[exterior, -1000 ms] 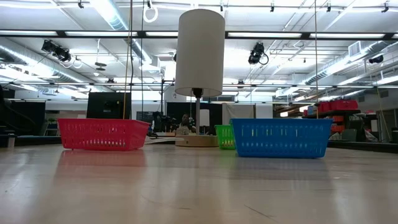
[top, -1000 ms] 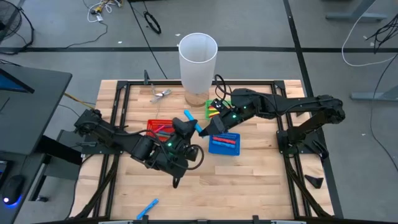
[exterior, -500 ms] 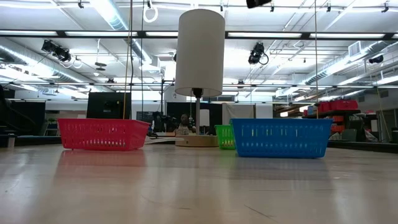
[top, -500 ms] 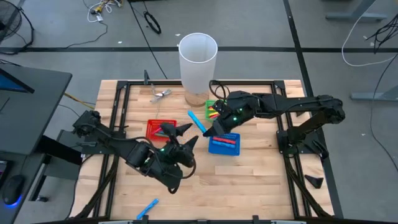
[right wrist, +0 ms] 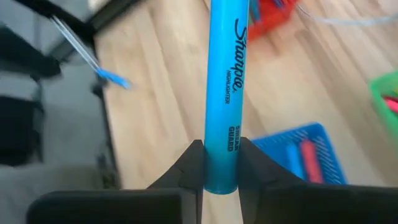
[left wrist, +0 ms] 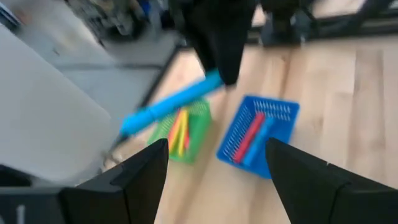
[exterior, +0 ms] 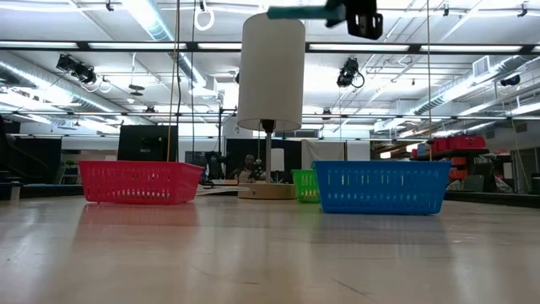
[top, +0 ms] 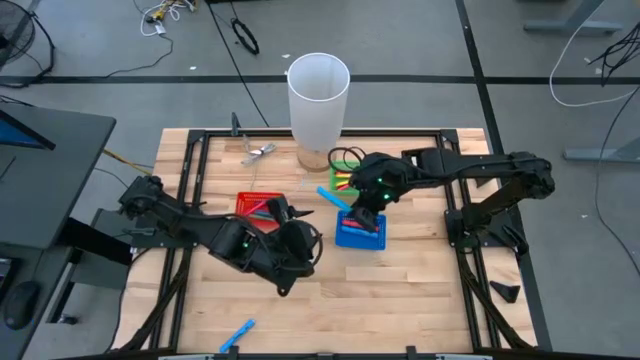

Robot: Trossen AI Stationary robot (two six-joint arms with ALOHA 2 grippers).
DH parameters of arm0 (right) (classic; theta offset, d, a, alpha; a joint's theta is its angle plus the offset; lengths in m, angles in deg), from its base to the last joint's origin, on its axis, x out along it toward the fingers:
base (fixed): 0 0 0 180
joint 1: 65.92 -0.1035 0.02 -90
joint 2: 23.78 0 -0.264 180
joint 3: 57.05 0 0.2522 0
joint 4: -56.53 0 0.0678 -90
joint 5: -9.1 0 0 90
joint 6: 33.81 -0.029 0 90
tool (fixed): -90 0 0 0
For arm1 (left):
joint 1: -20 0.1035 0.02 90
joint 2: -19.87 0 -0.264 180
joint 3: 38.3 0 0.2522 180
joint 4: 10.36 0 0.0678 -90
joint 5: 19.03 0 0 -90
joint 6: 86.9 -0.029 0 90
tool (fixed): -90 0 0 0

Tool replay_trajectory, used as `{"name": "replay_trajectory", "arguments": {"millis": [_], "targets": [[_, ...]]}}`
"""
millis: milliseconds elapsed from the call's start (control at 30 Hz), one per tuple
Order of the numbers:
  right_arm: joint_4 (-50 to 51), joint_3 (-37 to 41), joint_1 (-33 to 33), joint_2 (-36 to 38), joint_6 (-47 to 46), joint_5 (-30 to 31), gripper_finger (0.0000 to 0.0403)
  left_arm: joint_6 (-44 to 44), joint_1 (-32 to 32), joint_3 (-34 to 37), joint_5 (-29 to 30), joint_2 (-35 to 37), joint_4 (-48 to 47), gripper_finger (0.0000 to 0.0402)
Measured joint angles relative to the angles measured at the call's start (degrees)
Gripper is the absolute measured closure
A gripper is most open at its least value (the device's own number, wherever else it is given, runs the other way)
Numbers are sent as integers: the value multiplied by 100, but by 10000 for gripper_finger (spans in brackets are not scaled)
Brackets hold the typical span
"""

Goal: Pick & Place Markers
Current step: Put the top blue highlighter into the blue bin

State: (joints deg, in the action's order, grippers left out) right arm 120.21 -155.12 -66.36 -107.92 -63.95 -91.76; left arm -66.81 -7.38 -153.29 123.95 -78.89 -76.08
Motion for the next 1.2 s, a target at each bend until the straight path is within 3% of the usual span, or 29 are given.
{"name": "replay_trajectory", "arguments": {"millis": [367, 667, 967, 1200], "targets": [[1765, 0, 199, 0, 1721, 221, 352, 1273, 294, 0, -1494, 4, -1608, 126], [2615, 0, 203, 0, 2490, 824, 352, 1360, 617, 0, -3006, 9, -1815, 126], [2602, 0, 203, -7, 2527, 849, 352, 1371, 773, -2, -3076, 9, -1817, 126], [2164, 159, 201, -468, 2547, 956, 352, 1331, 769, -2, -3080, 9, -1830, 126]]}}
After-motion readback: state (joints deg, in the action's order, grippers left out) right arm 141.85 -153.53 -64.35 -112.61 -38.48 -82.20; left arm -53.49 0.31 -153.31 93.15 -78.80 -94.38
